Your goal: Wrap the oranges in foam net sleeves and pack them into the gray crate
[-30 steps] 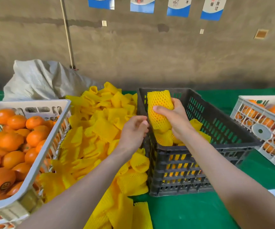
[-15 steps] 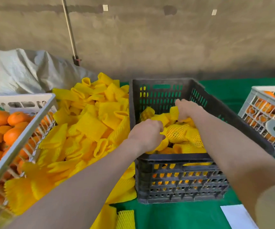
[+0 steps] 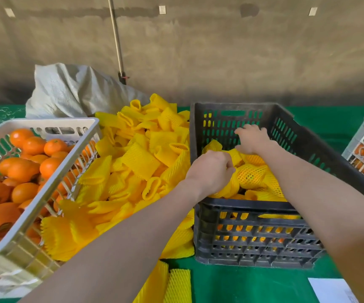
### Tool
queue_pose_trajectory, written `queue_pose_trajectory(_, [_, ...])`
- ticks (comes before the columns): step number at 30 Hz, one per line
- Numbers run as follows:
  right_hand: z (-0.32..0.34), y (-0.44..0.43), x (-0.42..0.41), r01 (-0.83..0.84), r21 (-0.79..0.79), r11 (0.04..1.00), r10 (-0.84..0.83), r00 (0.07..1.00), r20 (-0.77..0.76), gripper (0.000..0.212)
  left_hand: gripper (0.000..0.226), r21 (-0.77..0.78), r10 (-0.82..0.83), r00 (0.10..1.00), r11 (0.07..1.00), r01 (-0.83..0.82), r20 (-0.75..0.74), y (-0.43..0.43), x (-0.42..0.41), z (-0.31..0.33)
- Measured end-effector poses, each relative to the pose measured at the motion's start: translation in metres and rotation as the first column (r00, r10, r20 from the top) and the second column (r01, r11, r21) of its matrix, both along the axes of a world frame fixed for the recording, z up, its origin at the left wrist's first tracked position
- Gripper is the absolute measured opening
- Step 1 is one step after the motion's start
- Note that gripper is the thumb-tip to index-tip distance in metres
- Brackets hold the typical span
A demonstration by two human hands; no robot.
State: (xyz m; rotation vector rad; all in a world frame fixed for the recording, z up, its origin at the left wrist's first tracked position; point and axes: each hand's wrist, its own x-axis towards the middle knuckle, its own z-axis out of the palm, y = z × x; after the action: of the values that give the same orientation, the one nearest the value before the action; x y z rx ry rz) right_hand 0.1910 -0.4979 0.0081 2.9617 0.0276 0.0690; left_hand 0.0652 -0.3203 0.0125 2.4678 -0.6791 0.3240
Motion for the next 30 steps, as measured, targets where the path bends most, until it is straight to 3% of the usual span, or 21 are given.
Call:
queue_pose_trajectory(4, [0.04, 0.061, -0.035, -0.245, 0.239, 0.94, 0.158, 0.93, 0.332, 0.044, 0.016, -0.243, 0.022, 0.999, 0.97, -0.016, 0.025, 0.009, -0.005, 0.007])
queue_pose_trajectory(7, [0.058, 0.105, -0.076, -0.429, 0.405, 0.807, 0.199, 0.844, 0.498, 0.035, 0.011, -0.41, 0.073, 0.997, 0.909, -0.072, -0.013, 0.042, -0.011, 0.015])
queue_pose_trajectory(11, [0.063, 0.156, -0.129, -0.649, 0.463, 0.603, 0.292, 0.72, 0.629, 0.027, 0.013, -0.551, 0.207, 0.959, 0.786, -0.28, -0.193, 0.122, -0.011, 0.018])
queue_pose_trajectory(13, [0.047, 0.186, -0.146, -0.649, 0.494, 0.578, 0.448, 0.759, 0.473, 0.032, 0.011, -0.597, 0.242, 0.922, 0.706, -0.381, -0.303, 0.159, -0.015, 0.015])
queue_pose_trajectory(14, [0.033, 0.2, -0.151, -0.615, 0.478, 0.627, 0.538, 0.786, 0.305, 0.036, 0.01, -0.606, 0.252, 0.906, 0.678, -0.416, -0.339, 0.174, -0.018, 0.012])
queue_pose_trajectory(16, [0.0, 0.226, -0.158, -0.562, 0.325, 0.76, 0.612, 0.788, -0.068, 0.047, 0.011, -0.616, 0.251, 0.887, 0.645, -0.452, -0.388, 0.196, -0.028, 0.008])
queue_pose_trajectory(18, [-0.033, 0.241, -0.162, -0.573, 0.135, 0.808, 0.586, 0.759, -0.285, 0.056, 0.018, -0.617, 0.237, 0.88, 0.638, -0.461, -0.412, 0.212, -0.039, 0.003])
queue_pose_trajectory(20, [-0.059, 0.249, -0.165, -0.593, -0.019, 0.805, 0.553, 0.761, -0.338, 0.055, 0.02, -0.6, 0.225, 0.875, 0.652, -0.463, -0.429, 0.225, -0.05, -0.001])
queue_pose_trajectory(22, [-0.071, 0.25, -0.162, -0.563, -0.031, 0.826, 0.523, 0.785, -0.33, 0.042, 0.018, -0.573, 0.224, 0.866, 0.672, -0.469, -0.447, 0.236, -0.06, -0.005])
queue_pose_trajectory(26, [-0.059, 0.245, -0.148, -0.374, 0.184, 0.909, 0.414, 0.867, -0.279, 0.032, 0.013, -0.521, 0.211, 0.839, 0.701, -0.488, -0.502, 0.252, -0.07, -0.012])
queue_pose_trajectory(28, [-0.039, 0.242, -0.143, -0.329, 0.286, 0.9, 0.404, 0.877, -0.261, 0.034, 0.006, -0.504, 0.177, 0.817, 0.709, -0.493, -0.549, 0.256, -0.072, -0.014])
queue_pose_trajectory(30, [-0.025, 0.24, -0.143, -0.335, 0.316, 0.888, 0.423, 0.864, -0.274, 0.019, 0.01, -0.49, 0.132, 0.788, 0.718, -0.494, -0.601, 0.257, -0.071, -0.016])
